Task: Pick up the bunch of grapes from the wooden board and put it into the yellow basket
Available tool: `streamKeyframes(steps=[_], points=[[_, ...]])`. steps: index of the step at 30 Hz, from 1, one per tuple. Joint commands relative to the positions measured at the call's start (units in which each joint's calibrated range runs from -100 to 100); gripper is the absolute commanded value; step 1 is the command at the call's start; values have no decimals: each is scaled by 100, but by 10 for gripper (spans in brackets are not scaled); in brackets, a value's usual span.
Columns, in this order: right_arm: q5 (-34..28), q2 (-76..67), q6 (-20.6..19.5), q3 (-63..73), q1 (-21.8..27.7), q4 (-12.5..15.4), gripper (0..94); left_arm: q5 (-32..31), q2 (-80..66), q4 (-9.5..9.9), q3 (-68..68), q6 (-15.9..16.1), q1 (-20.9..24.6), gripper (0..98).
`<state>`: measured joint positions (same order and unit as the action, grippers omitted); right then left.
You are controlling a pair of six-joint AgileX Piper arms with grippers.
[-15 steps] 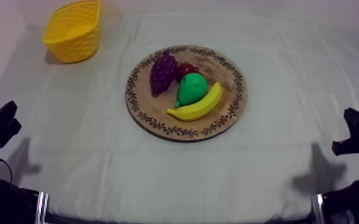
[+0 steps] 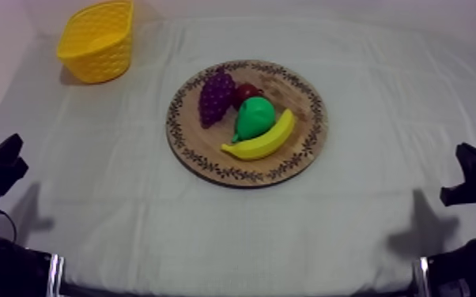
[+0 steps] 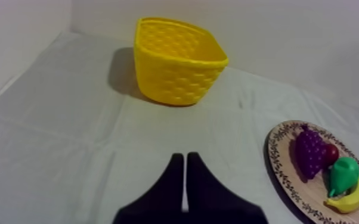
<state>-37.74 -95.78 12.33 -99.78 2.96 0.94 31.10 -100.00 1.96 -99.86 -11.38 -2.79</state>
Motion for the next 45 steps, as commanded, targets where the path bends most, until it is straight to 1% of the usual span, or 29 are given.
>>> streamKeyframes(steps=[1,14,16,20,25,32,35,41,45], points=[[0,2,0,1,3,1,3,3,0,2,-3,-2,0,0],[0,2,-2,1,3,1,3,9,0,15,-3,-29,6,12],[0,2,-1,1,3,1,3,3,0,76,-3,-40,13,36],[0,2,0,1,3,1,3,42,0,156,-3,98,25,10],[0,2,-1,1,3,1,3,6,140,158,156,235,16,2],[0,2,-1,1,3,1,3,202,1302,182,1530,462,-143,0],[0,2,0,1,3,1,3,485,2034,196,2402,537,-335,0],[0,2,0,1,3,1,3,1573,3474,221,4341,662,-837,0],[0,2,0,1,3,1,3,2267,4284,207,5421,680,-1094,0]])
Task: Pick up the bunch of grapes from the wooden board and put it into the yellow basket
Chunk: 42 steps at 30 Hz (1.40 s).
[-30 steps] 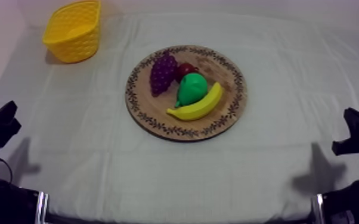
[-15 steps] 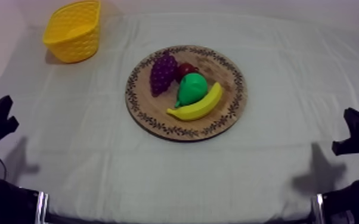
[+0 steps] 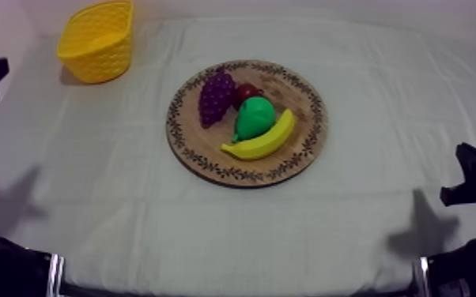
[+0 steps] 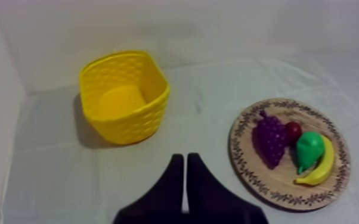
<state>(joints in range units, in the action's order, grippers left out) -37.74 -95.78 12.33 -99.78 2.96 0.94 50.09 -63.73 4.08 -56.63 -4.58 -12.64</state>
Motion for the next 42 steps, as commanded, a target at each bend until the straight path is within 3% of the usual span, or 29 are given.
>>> streamKeyframes(steps=[1,8,14,29,42], points=[[0,2,0,1,3,1,3,541,848,-15,1349,-3,-161,0],[0,2,0,1,3,1,3,1284,2081,-149,2731,62,-489,0],[0,2,0,1,3,1,3,1375,2974,-240,3338,107,-753,0],[0,2,0,1,3,1,3,1496,5162,-240,4591,-28,-1258,0],[0,2,0,1,3,1,3,2110,7233,-295,6259,-247,-1318,0]])
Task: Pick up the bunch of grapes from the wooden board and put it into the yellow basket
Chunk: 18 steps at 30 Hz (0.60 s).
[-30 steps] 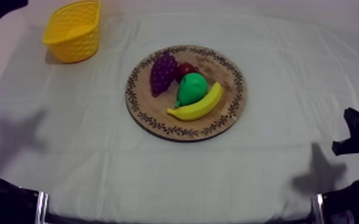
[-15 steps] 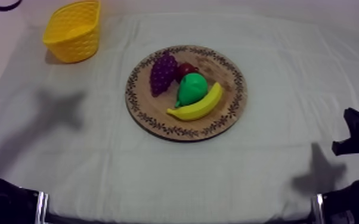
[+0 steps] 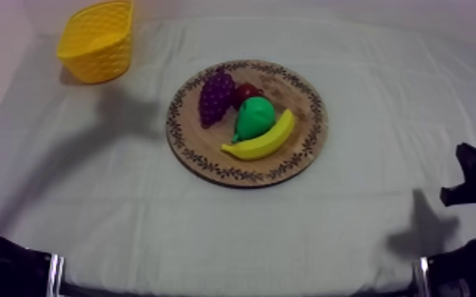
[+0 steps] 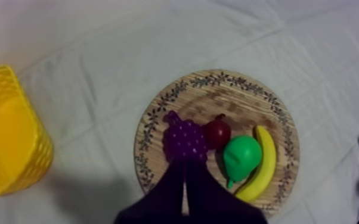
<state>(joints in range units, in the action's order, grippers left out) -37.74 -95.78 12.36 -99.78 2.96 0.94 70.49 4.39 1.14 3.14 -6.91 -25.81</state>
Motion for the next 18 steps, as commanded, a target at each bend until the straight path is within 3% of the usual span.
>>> streamKeyframes(steps=[1,18], points=[[0,2,-3,1,3,1,3,99,565,-3,391,-35,4,0],[0,2,-3,1,3,1,3,293,1445,-34,665,-170,46,0]])
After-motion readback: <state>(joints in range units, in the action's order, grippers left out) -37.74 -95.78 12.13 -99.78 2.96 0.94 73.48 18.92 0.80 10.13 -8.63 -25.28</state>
